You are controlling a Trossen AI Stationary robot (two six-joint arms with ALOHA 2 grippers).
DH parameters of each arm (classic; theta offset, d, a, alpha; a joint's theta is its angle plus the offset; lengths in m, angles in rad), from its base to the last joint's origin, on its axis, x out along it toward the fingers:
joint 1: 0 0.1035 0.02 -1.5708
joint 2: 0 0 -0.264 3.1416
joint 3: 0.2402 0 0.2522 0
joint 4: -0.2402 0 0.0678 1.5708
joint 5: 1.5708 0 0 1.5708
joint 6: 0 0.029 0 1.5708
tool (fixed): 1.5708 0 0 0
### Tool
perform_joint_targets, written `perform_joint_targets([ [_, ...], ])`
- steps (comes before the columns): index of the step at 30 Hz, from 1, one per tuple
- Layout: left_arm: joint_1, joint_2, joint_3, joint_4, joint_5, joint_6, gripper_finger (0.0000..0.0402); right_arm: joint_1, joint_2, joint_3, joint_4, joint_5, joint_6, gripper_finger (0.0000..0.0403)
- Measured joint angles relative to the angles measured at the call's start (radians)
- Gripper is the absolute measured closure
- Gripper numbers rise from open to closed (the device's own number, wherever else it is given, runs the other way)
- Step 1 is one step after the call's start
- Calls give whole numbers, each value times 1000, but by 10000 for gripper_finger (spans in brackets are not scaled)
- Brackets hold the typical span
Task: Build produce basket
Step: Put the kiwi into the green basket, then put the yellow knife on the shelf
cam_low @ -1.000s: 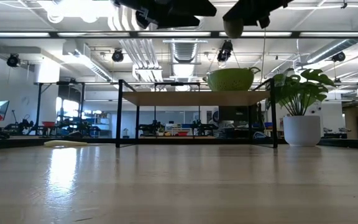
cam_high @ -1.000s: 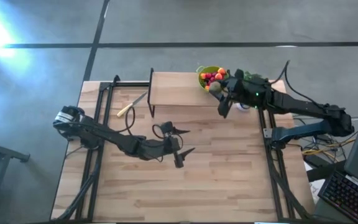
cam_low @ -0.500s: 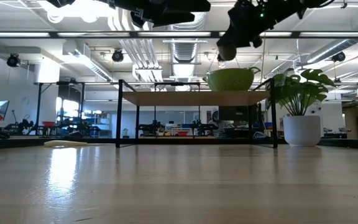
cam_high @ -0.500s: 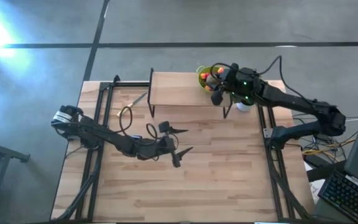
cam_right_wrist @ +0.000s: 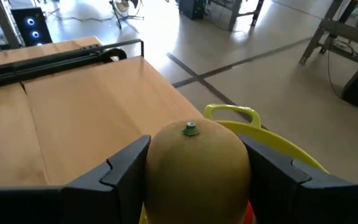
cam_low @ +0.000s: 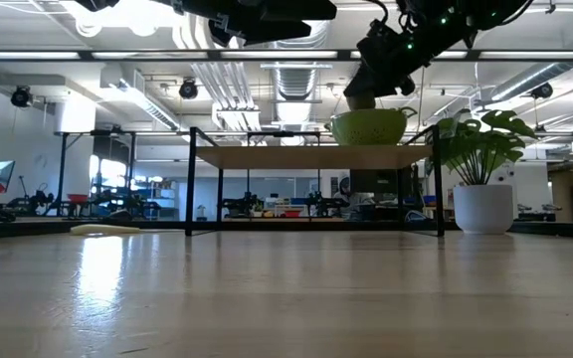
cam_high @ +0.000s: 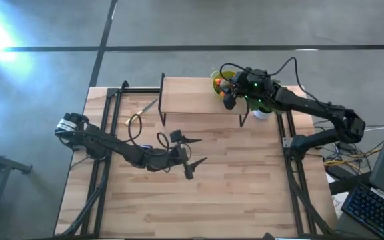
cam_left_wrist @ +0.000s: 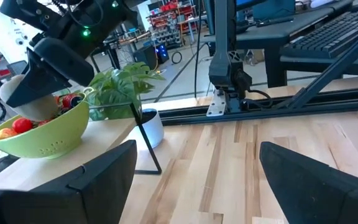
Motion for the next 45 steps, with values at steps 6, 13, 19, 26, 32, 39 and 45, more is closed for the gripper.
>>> perform_joint_targets([
  [6,0,0,0,0,0,-2,58,-1,2,0,0,1,3,179],
  [13,0,0,0,1,0,-21,58,-1,2,0,-1,9,17,128],
  [19,0,0,0,1,0,-24,58,0,-5,2,8,14,-24,95],
  [26,0,0,0,-3,-1,-24,58,19,-60,124,-75,34,-17,96],
  [32,0,0,0,-19,-3,-21,58,85,-73,280,-324,34,-37,137],
  [39,0,0,0,-42,-3,2,58,258,-75,393,-616,33,-8,248],
  [45,0,0,0,-71,-2,-19,58,425,-99,381,-748,34,97,374],
])
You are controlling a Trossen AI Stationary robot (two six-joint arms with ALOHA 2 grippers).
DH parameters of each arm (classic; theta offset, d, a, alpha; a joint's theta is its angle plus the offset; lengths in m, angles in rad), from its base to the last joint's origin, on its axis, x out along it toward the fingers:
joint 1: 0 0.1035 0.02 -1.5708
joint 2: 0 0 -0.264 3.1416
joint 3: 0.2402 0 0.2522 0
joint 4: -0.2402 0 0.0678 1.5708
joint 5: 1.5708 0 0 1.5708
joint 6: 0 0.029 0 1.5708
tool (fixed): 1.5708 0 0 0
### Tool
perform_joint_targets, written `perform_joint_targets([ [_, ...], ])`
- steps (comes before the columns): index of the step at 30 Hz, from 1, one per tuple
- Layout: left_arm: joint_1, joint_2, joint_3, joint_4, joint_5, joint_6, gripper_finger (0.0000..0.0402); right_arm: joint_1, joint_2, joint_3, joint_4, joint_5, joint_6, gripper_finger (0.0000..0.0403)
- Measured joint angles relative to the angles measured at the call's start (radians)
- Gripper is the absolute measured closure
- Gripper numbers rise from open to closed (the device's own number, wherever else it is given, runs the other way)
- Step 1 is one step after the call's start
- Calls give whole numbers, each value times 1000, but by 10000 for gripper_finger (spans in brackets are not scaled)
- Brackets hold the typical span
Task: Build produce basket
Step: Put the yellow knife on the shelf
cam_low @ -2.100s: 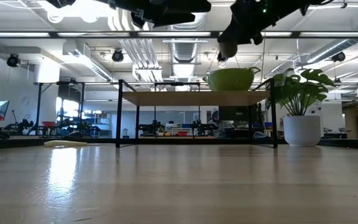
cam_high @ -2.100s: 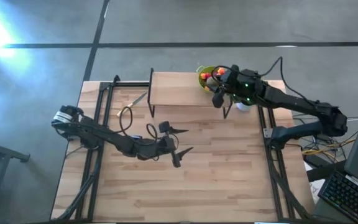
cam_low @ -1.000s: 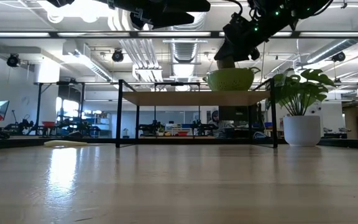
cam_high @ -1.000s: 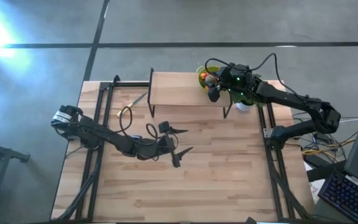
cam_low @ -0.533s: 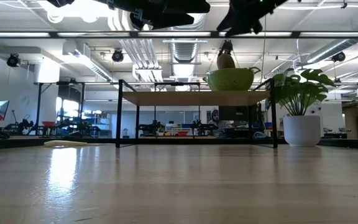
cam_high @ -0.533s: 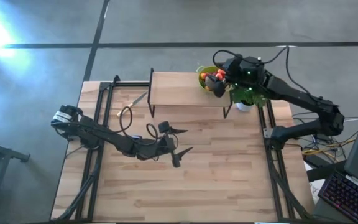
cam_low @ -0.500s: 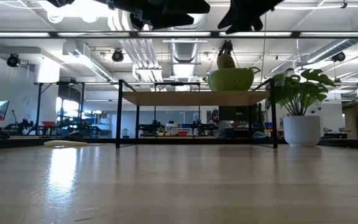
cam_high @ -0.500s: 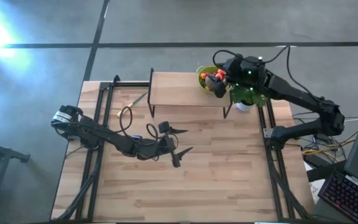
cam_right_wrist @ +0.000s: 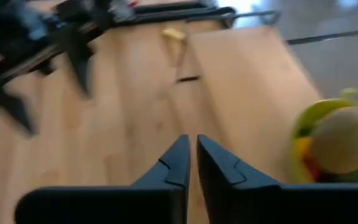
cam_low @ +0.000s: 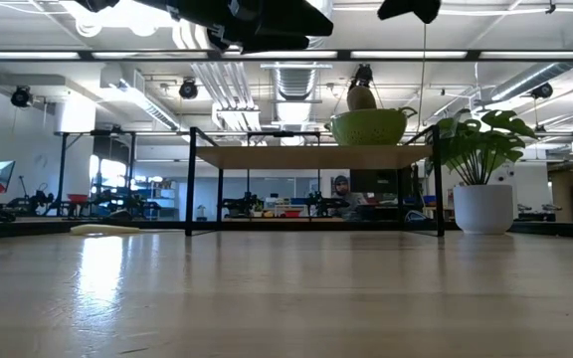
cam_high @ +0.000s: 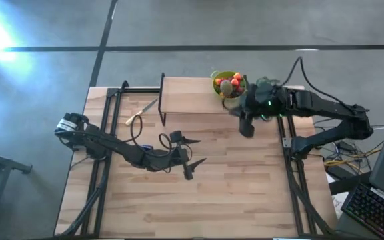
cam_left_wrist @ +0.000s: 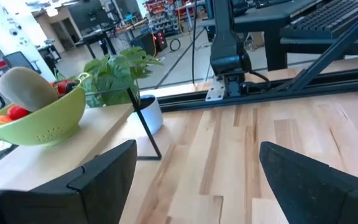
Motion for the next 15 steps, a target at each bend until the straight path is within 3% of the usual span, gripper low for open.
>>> perform_joint_targets([
  [8,-2,0,0,-21,3,-33,58,205,-78,-131,1,5,110,394],
  [15,-2,0,0,-26,3,-26,58,312,-228,-387,209,48,128,394],
])
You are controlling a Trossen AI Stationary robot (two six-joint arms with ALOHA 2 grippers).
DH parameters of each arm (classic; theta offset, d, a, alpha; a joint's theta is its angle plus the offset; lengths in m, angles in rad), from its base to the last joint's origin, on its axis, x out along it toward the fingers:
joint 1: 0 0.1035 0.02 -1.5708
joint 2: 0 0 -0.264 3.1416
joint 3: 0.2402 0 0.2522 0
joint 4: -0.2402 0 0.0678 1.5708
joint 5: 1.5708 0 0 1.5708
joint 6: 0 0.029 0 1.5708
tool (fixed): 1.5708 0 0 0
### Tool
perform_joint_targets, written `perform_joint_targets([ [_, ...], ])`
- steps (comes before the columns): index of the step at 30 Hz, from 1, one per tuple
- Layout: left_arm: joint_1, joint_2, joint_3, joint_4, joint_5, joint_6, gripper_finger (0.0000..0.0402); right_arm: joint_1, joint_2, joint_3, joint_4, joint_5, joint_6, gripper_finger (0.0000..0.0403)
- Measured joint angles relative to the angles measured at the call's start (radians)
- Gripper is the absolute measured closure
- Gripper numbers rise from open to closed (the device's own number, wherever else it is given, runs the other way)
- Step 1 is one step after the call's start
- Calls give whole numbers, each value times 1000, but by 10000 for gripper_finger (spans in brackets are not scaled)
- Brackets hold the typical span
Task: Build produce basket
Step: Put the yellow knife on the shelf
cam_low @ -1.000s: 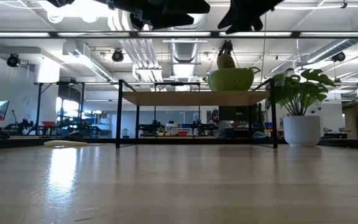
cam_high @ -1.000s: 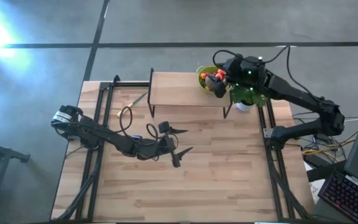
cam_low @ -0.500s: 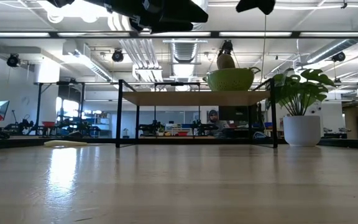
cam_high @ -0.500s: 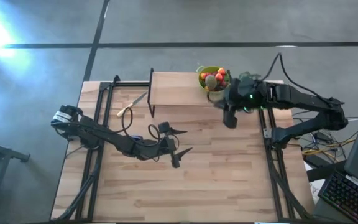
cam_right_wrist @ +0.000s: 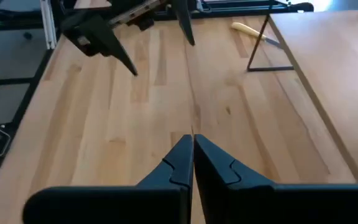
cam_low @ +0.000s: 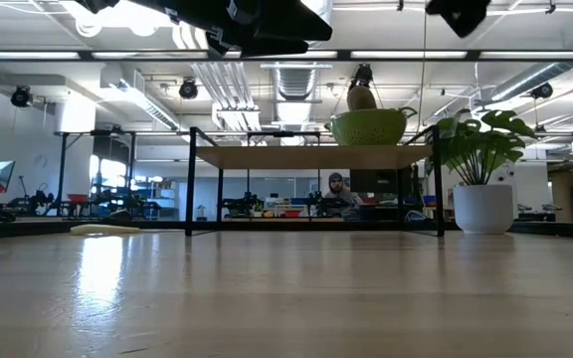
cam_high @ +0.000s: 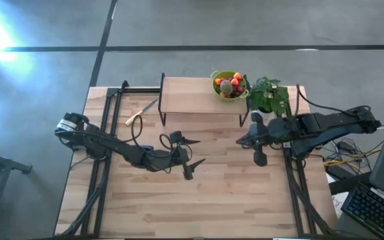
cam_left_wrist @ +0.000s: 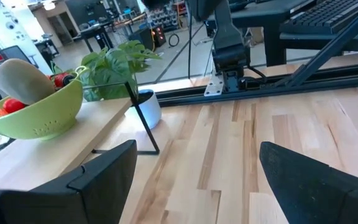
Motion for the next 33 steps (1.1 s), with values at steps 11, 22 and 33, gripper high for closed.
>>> perform_joint_targets([
  [11,0,0,0,-2,0,-6,58,-49,-252,-368,247,-82,-75,394],
  [22,1,0,0,-9,-4,-2,58,-56,-504,-619,391,-73,-115,394],
  [33,3,0,4,-10,-23,2,58,-79,-691,-781,472,-71,-202,394],
])
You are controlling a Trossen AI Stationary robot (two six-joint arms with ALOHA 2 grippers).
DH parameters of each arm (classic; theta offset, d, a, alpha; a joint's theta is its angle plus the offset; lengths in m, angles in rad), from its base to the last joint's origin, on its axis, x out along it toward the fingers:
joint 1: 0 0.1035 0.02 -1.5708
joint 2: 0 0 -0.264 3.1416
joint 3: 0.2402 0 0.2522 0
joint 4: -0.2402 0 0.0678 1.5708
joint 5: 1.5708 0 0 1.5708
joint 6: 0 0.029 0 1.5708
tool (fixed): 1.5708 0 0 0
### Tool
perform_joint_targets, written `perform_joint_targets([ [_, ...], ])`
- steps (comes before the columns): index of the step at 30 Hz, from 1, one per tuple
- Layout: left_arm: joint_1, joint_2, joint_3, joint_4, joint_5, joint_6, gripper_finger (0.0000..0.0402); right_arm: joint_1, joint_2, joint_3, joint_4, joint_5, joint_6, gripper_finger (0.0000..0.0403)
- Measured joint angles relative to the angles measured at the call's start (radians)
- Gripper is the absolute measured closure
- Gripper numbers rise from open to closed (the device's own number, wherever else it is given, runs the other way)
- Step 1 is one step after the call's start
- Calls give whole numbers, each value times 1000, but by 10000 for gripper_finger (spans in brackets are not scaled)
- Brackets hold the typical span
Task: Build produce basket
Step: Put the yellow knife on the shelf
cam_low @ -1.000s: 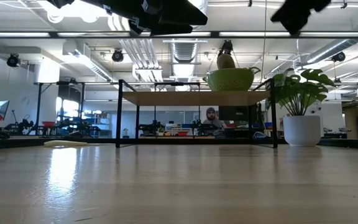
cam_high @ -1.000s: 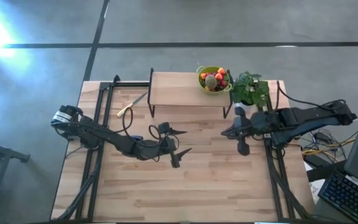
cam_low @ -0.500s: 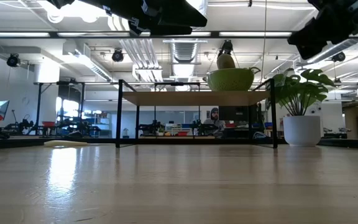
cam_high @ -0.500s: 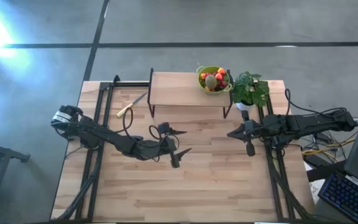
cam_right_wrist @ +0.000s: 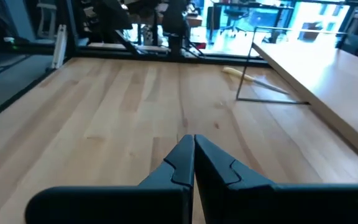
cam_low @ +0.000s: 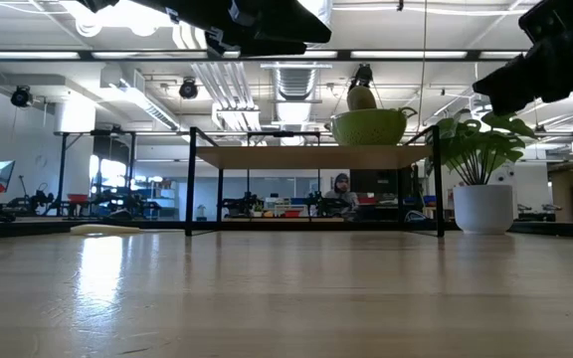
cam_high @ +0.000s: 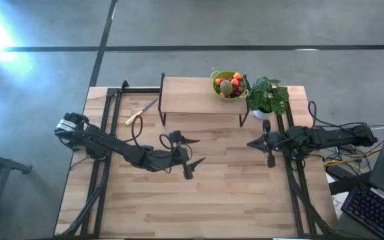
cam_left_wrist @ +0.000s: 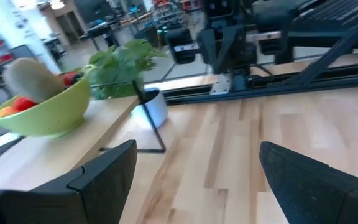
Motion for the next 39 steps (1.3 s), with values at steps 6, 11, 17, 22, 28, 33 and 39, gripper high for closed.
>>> perform_joint_targets([
  [6,-6,-58,19,-177,-197,-26,58,-35,-35,-25,-20,0,8,394],
  [11,-16,-197,23,-534,-269,-328,58,-36,-34,-26,-19,0,62,394],
  [17,-1,-359,23,-1000,-269,-665,58,-36,-32,-26,-18,-1,32,394],
  [22,49,-449,55,-1324,-191,-821,58,-36,-31,-26,-19,-1,25,394],
  [28,184,-468,105,-1650,-49,-885,58,-35,-32,-26,-19,-2,19,394],
  [33,329,-468,106,-1801,69,-842,58,-36,-32,-26,-18,-2,23,394],
  [39,485,-465,95,-1820,138,-689,58,-36,-32,-26,-18,-3,29,394],
])
